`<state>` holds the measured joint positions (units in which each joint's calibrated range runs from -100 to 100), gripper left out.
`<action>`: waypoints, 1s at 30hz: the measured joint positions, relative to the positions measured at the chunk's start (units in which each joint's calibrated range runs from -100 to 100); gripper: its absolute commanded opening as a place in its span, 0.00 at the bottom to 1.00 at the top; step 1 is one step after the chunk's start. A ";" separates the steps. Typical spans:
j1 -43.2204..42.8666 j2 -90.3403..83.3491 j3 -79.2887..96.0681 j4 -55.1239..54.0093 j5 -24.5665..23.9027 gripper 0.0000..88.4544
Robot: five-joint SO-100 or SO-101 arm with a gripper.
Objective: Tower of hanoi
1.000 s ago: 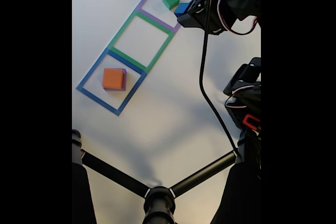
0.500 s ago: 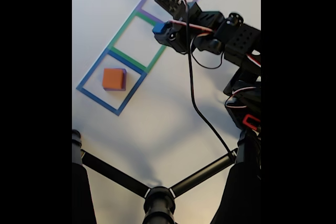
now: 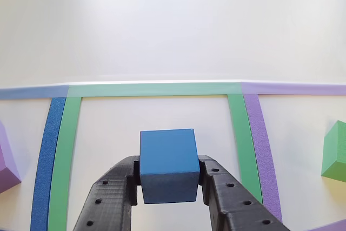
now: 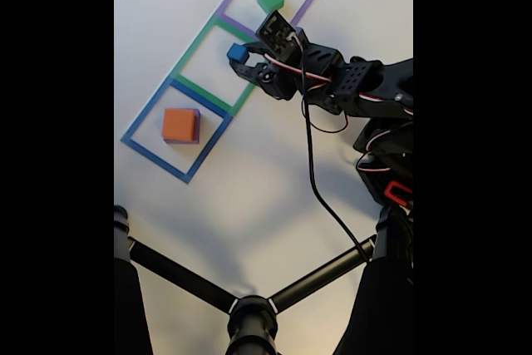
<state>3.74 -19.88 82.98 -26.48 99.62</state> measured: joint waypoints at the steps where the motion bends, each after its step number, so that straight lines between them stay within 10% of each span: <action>1: 0.00 2.35 0.00 -2.71 0.00 0.05; 13: 0.00 28.58 -2.41 -31.10 0.00 0.05; 30: 0.00 43.63 -11.26 -40.27 -0.19 0.06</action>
<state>3.74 23.75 71.71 -66.75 99.43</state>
